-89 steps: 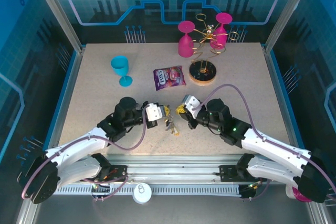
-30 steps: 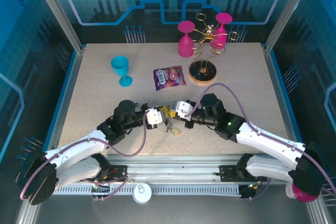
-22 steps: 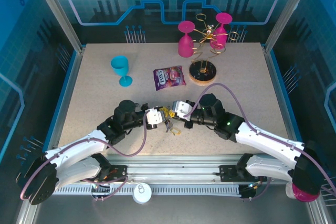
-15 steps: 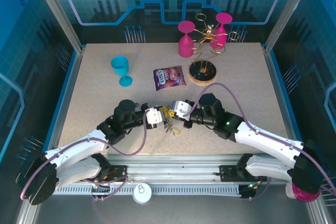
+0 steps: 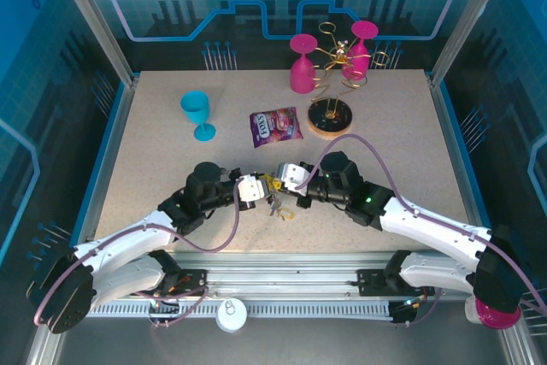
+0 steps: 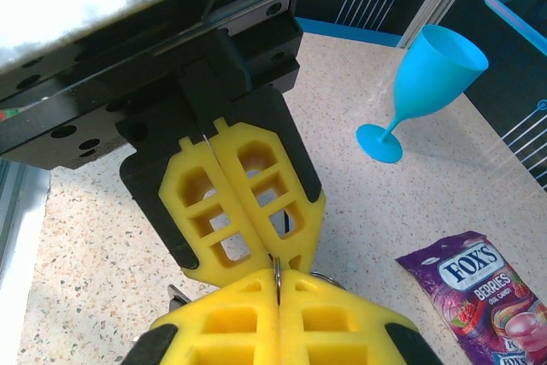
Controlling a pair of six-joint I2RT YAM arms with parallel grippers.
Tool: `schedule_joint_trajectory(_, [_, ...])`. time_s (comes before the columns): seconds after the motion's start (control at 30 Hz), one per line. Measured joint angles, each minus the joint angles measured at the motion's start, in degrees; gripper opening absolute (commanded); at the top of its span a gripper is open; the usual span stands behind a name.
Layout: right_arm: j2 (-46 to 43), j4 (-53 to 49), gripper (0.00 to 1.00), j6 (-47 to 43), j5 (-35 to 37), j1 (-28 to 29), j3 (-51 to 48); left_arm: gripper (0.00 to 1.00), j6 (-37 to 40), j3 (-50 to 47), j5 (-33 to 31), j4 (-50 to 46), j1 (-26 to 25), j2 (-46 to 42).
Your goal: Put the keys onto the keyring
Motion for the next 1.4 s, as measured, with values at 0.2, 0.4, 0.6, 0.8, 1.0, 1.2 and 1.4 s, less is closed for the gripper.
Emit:
schedule_joint_trajectory(0.2, [0.00,-1.03,0.00,-0.46,0.00,0.00,0.55,0.00,-0.55,0.02,1.18,-0.04,0.50,0.02])
schedule_joint_trajectory(0.4, [0.02,-2.84,0.00,-2.01,-0.02,0.00,1.27,0.00,-1.79,0.26,3.08,-0.63,1.03,0.17])
schedule_joint_trajectory(0.6, [0.11,-5.73,0.00,-4.61,-0.09,0.00,2.69,0.00,-2.71,1.42,5.60,-2.80,1.66,0.44])
schedule_joint_trajectory(0.8, [0.31,-7.91,0.00,-6.14,-0.70,0.00,3.65,0.00,-3.30,2.47,7.76,-5.07,2.08,0.92])
schedule_joint_trajectory(1.0, [0.92,-8.57,0.00,-6.43,-1.14,0.00,3.74,0.00,-3.32,2.75,9.03,-6.56,2.38,1.38])
schedule_joint_trajectory(1.2, [1.60,-8.24,0.00,-5.84,-1.03,0.00,3.74,0.00,-3.74,2.86,9.09,-7.30,2.56,1.51])
schedule_joint_trajectory(1.4, [2.21,-8.00,0.00,-5.77,-0.87,0.00,3.76,0.00,-4.39,2.86,9.25,-7.76,2.78,1.51])
